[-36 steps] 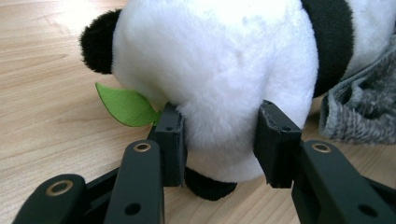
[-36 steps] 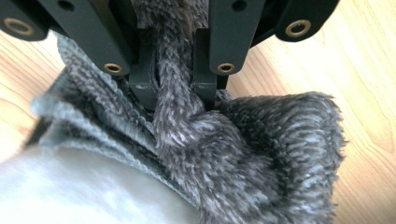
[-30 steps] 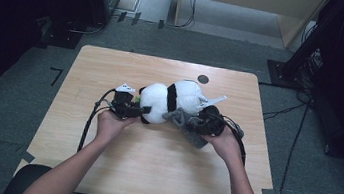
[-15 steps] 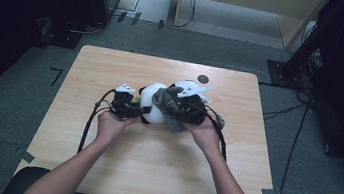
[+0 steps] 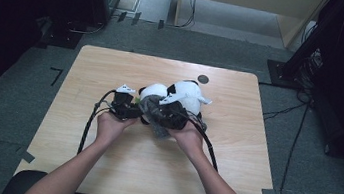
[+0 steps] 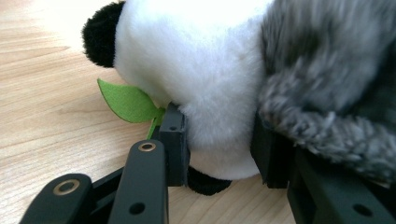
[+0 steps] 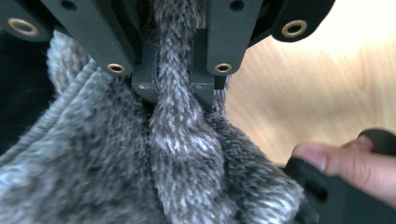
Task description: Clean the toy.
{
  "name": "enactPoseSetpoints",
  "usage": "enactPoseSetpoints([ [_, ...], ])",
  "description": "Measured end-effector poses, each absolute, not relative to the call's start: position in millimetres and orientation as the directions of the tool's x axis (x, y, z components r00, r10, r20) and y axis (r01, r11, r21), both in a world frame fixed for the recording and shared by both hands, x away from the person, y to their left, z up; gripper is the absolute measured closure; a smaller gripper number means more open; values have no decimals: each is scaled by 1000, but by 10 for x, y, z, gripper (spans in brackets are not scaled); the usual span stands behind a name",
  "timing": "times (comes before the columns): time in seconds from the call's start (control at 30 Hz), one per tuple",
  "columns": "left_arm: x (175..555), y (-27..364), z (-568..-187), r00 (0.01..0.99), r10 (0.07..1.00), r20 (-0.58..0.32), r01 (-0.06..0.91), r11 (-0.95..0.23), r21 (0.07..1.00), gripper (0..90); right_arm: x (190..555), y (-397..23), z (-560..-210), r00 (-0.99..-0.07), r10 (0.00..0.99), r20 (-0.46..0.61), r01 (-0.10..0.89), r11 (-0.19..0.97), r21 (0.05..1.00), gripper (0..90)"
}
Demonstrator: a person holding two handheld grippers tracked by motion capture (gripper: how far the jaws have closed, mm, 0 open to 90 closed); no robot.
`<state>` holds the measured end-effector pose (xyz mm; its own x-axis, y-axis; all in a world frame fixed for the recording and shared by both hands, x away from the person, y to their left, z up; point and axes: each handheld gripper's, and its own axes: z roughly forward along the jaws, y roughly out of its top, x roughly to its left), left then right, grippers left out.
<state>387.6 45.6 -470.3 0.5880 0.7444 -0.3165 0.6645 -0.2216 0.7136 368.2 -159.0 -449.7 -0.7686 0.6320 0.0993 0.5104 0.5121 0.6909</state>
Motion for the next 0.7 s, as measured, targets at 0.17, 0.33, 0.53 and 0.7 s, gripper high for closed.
enactPoseSetpoints([
  [0.17,3875,455,-4710,595,744,-305,659,-234,715,624,3646,-1569,-4641,-785,609,113,511,534,674,798],
  [0.33,3882,468,-4709,598,739,-311,661,-235,713,627,3657,-1603,-4671,-788,602,131,532,558,637,798],
  [0.53,3888,462,-4705,604,739,-299,652,-243,718,625,3617,-1691,-4714,-780,622,77,557,631,540,790],
  [0.7,3892,461,-4703,605,738,-298,652,-245,717,626,3577,-1843,-4634,-770,636,50,567,647,510,791],
])
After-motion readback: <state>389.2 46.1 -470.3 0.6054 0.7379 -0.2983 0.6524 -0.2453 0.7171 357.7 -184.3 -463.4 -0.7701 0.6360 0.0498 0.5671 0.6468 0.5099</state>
